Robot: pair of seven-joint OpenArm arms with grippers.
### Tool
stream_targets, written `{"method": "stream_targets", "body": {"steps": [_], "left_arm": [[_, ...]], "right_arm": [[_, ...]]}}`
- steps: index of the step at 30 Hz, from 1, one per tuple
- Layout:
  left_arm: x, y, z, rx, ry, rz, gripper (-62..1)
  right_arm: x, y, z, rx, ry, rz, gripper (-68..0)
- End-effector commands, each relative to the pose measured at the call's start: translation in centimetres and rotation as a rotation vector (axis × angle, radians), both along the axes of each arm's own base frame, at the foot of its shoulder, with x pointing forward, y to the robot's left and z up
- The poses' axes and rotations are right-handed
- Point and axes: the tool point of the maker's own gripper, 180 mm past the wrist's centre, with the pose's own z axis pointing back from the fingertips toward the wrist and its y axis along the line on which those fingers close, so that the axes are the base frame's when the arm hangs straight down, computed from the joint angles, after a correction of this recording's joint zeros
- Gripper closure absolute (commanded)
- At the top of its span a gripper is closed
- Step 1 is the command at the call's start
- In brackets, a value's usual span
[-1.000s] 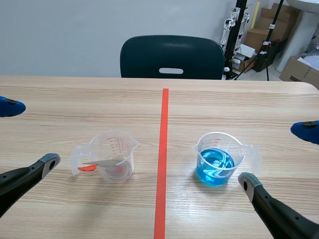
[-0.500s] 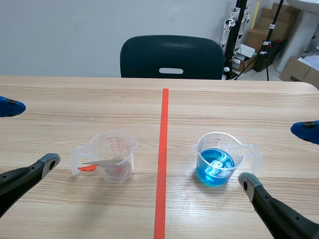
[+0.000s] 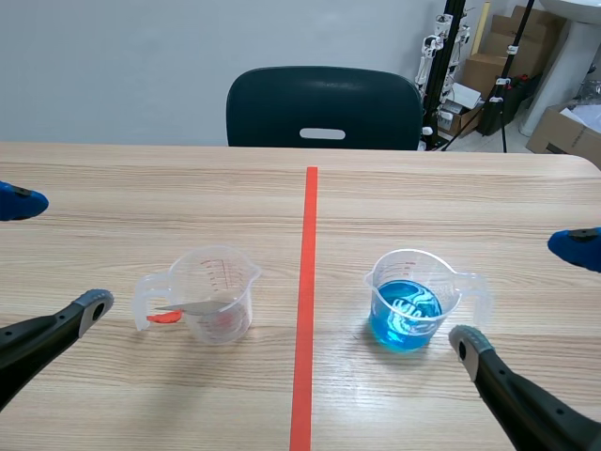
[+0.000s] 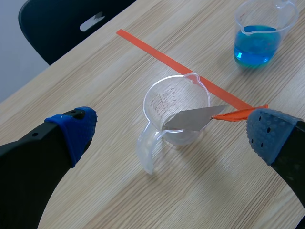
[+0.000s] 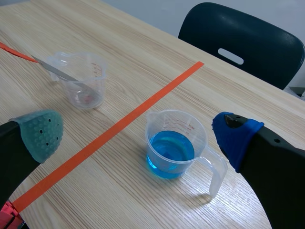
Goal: Do the redox reaction experiment. return to the home posture
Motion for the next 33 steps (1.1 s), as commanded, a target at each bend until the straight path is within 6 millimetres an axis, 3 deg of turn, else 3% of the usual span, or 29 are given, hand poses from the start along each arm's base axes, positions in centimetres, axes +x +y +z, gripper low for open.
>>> {"method": "stream_targets", "body": {"steps": [1,13,20,33], "left_arm": [[0.0,-0.6,0.7,-0.032,-0.016,-0.004,-62.3],[-0.1,-0.3,0.5,-0.056,-0.016,0.043,-62.3],[-1.2,-0.1,-0.2,-0.059,-0.032,0.084,-62.3],[-4.2,3.6,3.4,-0.135,-0.177,0.242,-62.3]], "right_arm": [[0.4,0.2,1.2,0.023,-0.041,0.001,-67.9],[0.4,0.2,1.2,0.023,-0.040,0.001,-67.9],[0.4,0.2,1.2,0.024,-0.040,0.001,-67.9],[0.4,0.2,1.2,0.024,-0.041,0.001,-67.9]]}}
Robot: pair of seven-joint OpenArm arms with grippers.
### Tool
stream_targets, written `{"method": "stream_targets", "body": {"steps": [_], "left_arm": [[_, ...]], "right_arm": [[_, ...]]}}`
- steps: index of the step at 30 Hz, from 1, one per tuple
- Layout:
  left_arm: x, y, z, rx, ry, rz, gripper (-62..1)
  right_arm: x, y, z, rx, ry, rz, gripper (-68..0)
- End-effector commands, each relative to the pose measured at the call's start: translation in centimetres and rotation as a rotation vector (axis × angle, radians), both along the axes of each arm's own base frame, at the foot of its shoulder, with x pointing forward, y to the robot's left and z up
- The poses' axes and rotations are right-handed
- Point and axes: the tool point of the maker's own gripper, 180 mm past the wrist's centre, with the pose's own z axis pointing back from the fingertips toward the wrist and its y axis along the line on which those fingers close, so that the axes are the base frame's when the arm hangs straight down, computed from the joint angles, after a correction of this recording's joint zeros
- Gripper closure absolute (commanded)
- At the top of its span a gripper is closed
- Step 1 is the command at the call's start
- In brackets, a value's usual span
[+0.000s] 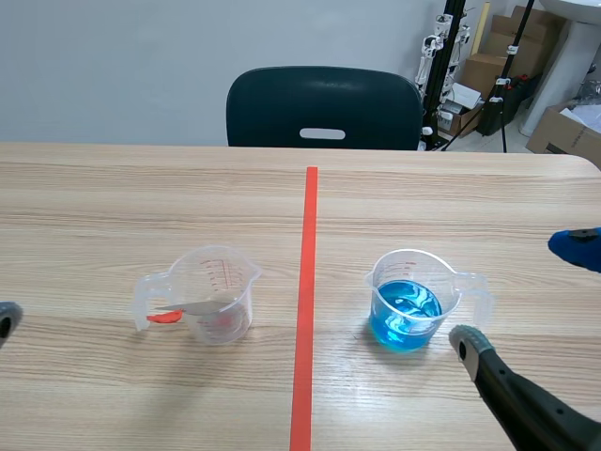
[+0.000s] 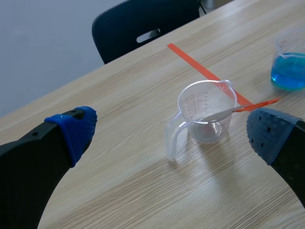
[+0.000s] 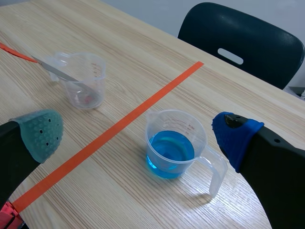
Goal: Do the redox reaction experiment. return to the home posture
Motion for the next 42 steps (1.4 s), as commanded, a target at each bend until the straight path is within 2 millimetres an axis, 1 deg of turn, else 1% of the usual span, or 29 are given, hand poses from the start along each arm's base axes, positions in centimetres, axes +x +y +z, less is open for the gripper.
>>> {"method": "stream_targets", "body": {"steps": [1,9,12,20,24,28,33,42], "left_arm": [[-0.4,-0.6,1.4,-0.047,-0.038,0.014,-62.3],[-2.4,-0.8,1.7,-0.012,-0.028,0.038,-62.3],[-2.4,-0.7,2.6,-0.028,-0.069,0.047,-62.3],[-2.5,-0.4,2.4,-0.027,-0.061,0.071,-62.3],[-2.1,0.2,3.5,-0.068,-0.102,0.095,-62.3],[-2.1,0.3,3.6,-0.067,-0.105,0.097,-62.3],[-2.2,0.2,4.4,-0.151,-0.112,0.090,-62.3],[-2.1,0.2,4.0,-0.139,-0.090,0.092,-62.3]], "right_arm": [[0.4,0.2,1.2,0.022,-0.041,0.003,-67.9],[0.4,0.2,1.2,0.022,-0.041,0.003,-67.9],[0.4,0.2,1.2,0.022,-0.041,0.003,-67.9],[0.4,0.2,1.2,0.022,-0.041,0.003,-67.9],[0.4,0.2,1.2,0.020,-0.040,0.003,-67.9],[0.3,0.2,0.8,0.010,-0.020,0.006,-67.9],[0.3,0.2,0.9,0.012,-0.024,0.006,-67.9],[0.3,0.3,0.9,0.015,-0.027,0.007,-67.9]]}}
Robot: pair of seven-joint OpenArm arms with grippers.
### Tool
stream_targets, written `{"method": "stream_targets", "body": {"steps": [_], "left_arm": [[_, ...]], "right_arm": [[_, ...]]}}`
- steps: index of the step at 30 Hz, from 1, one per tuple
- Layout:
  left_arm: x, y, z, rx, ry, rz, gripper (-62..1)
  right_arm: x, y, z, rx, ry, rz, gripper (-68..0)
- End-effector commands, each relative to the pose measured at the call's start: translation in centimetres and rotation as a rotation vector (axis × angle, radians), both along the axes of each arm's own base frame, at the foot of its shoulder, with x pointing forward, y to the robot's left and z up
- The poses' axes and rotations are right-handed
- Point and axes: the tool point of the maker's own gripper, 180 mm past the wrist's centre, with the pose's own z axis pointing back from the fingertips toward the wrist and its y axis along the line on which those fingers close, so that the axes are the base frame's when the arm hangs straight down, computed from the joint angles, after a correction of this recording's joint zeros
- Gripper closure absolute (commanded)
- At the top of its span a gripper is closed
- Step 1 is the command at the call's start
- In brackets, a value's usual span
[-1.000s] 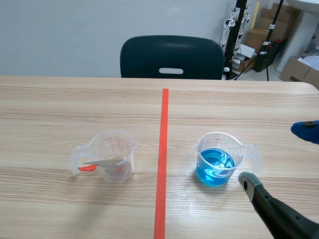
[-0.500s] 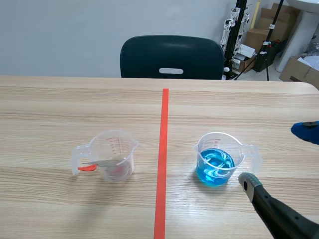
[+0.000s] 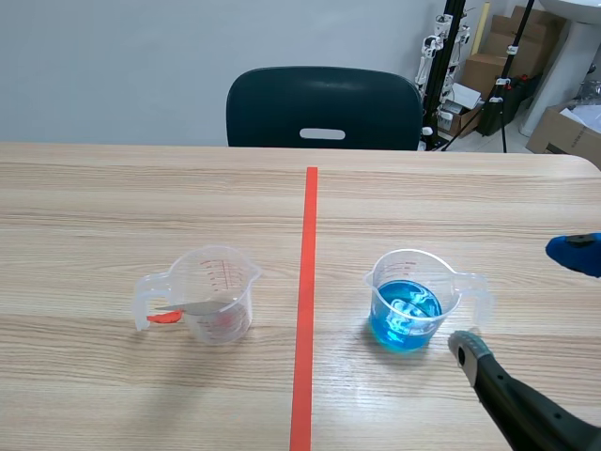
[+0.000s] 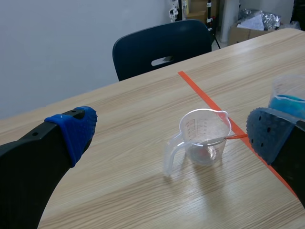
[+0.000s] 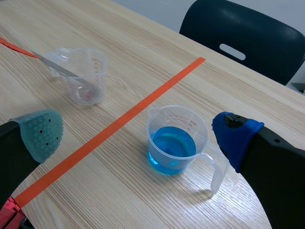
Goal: Do the redox reaction experiment. return to the home posture
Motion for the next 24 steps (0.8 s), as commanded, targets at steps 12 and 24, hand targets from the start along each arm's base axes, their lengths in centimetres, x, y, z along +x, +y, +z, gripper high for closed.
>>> {"method": "stream_targets", "body": {"steps": [12,24], "left_arm": [[-0.2,-0.9,0.2,-0.031,0.010,-0.038,-62.3],[-0.6,-2.1,-0.1,-0.042,0.041,-0.116,-62.3]], "right_arm": [[0.5,0.2,1.2,0.019,-0.040,0.003,-67.9],[0.5,0.2,1.3,0.025,-0.048,0.004,-67.9]]}}
